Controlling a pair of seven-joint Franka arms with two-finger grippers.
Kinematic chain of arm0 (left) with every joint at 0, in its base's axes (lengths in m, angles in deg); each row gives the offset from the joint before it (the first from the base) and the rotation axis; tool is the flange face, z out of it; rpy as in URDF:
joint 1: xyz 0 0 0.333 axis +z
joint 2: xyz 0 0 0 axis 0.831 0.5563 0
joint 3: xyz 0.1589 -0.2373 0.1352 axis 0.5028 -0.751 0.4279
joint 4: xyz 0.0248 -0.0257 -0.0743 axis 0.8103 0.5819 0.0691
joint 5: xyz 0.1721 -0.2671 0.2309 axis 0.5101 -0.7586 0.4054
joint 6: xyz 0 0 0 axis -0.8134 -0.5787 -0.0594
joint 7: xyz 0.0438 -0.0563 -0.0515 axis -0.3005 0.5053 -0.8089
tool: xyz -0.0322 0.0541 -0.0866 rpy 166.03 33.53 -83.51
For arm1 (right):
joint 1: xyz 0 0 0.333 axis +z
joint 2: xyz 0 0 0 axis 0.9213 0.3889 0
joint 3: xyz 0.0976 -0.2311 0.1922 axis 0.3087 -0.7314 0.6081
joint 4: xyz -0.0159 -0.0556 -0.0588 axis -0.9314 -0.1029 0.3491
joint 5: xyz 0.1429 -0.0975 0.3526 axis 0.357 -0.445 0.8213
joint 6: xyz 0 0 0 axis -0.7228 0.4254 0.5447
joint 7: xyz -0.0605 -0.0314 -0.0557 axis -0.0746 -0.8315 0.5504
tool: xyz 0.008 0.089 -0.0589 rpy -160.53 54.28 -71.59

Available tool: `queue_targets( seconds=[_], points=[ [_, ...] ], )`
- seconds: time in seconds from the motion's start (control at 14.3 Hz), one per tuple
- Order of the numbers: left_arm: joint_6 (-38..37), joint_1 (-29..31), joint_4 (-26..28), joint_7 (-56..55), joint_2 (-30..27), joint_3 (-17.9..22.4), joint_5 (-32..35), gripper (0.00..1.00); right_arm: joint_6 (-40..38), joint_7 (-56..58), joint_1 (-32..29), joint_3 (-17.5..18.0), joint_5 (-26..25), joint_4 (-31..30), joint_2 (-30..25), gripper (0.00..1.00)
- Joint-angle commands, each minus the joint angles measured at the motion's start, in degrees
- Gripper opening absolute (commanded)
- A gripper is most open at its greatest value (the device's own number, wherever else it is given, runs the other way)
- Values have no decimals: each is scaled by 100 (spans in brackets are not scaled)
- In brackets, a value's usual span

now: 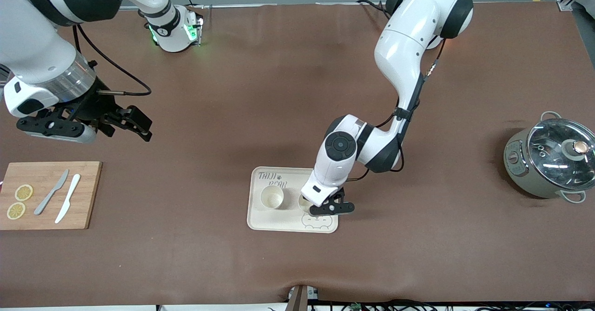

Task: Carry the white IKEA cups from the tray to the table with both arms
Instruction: 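Close the left gripper on the rim of the white cup, then lift the cup with the left gripper while the right gripper reaches the tray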

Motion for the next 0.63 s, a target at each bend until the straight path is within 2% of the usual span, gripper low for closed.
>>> queue_targets(
  seconds=[0.0,0.21,0.56],
  points=[
    [-518,113,-19,222,-306,40,-78,0,39,-121,136,-25,-52,92,128,100],
    [-712,219,34,415,-535,14,-86,0,21,-420,391,-25,-113,398,487,100],
    [-1862,448,122,987,-1115,-21,-253,0,30,-666,760,-25,-113,1084,1287,100]
  ],
)
